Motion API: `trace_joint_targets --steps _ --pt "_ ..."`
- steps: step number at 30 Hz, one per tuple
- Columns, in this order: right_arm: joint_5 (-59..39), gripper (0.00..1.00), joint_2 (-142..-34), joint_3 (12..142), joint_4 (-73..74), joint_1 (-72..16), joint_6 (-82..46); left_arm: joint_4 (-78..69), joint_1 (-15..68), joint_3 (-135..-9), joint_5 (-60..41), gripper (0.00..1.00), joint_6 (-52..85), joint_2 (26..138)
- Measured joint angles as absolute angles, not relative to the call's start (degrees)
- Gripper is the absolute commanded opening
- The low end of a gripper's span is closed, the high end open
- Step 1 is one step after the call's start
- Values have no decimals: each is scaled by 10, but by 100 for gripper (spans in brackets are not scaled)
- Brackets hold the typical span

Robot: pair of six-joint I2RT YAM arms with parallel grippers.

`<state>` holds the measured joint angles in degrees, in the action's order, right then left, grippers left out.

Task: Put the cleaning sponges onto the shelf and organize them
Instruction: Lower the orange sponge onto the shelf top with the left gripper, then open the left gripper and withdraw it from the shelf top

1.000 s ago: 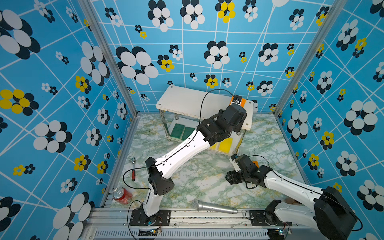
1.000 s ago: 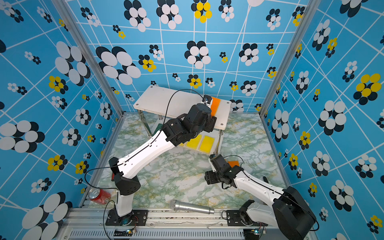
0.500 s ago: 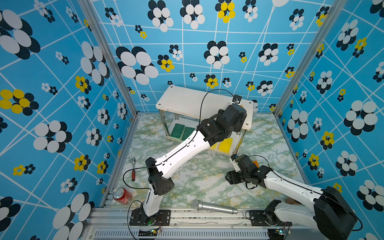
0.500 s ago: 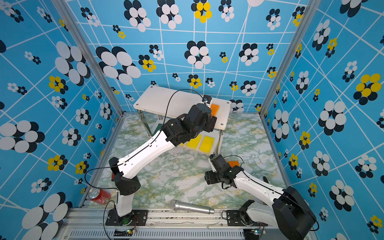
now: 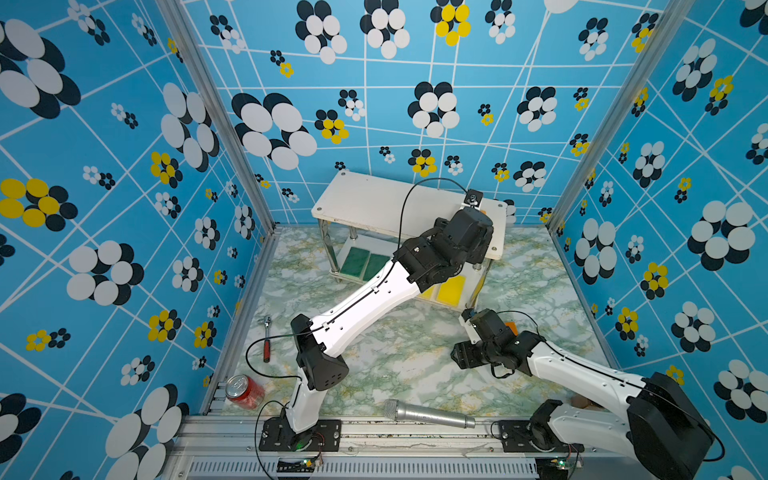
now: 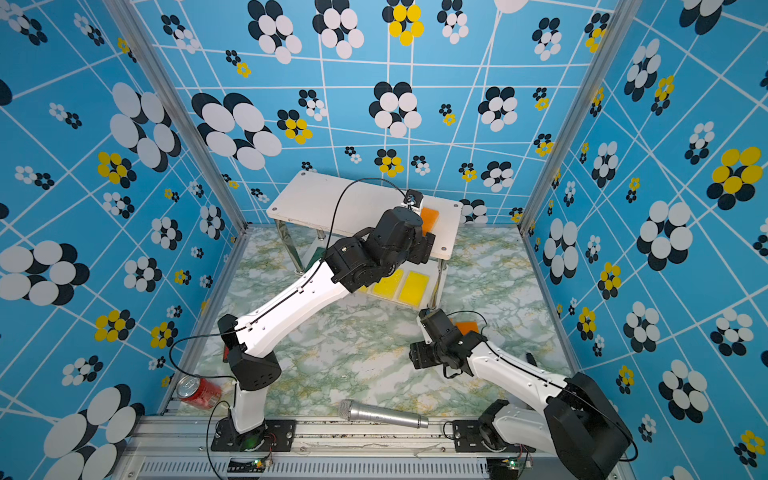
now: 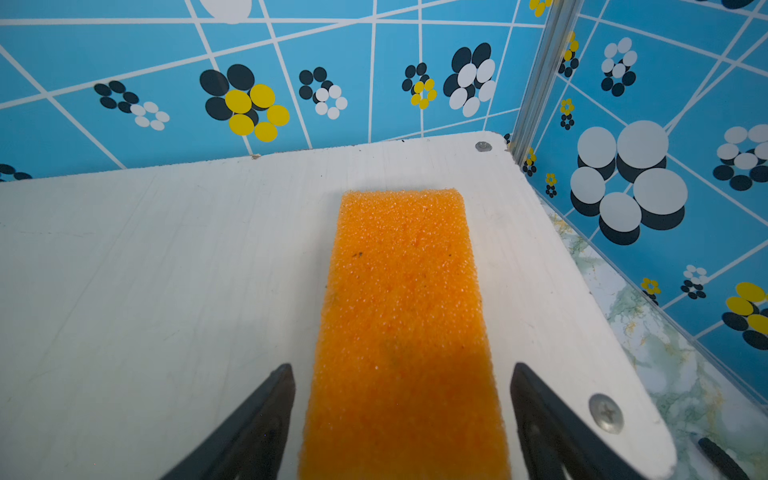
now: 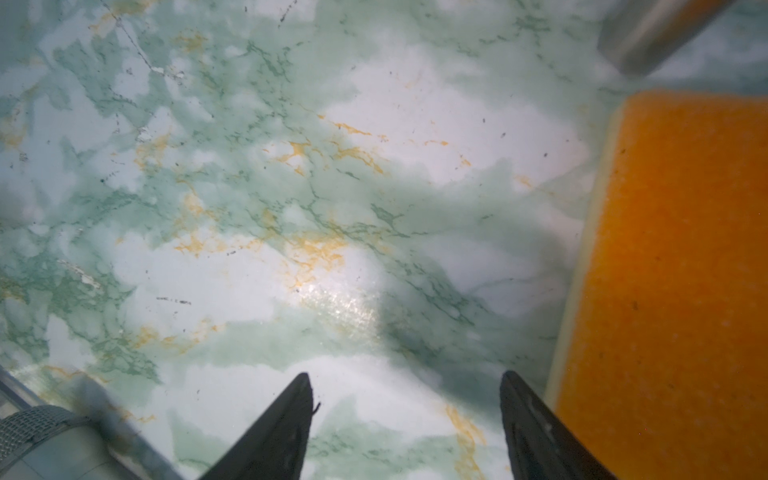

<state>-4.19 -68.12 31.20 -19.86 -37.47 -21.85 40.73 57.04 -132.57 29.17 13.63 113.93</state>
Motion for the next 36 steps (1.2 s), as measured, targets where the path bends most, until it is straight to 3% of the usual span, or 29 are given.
trace_joint_targets --steps 14,26,36 --pt "-14 74 -659 336 -248 -375 -259 385 577 -1291 284 99 96 1107" --pt "117 75 -668 379 -314 -375 -310 275 584 -961 275 99 79 805" --pt "195 74 -706 379 -305 -378 -364 249 555 -759 255 99 90 685"
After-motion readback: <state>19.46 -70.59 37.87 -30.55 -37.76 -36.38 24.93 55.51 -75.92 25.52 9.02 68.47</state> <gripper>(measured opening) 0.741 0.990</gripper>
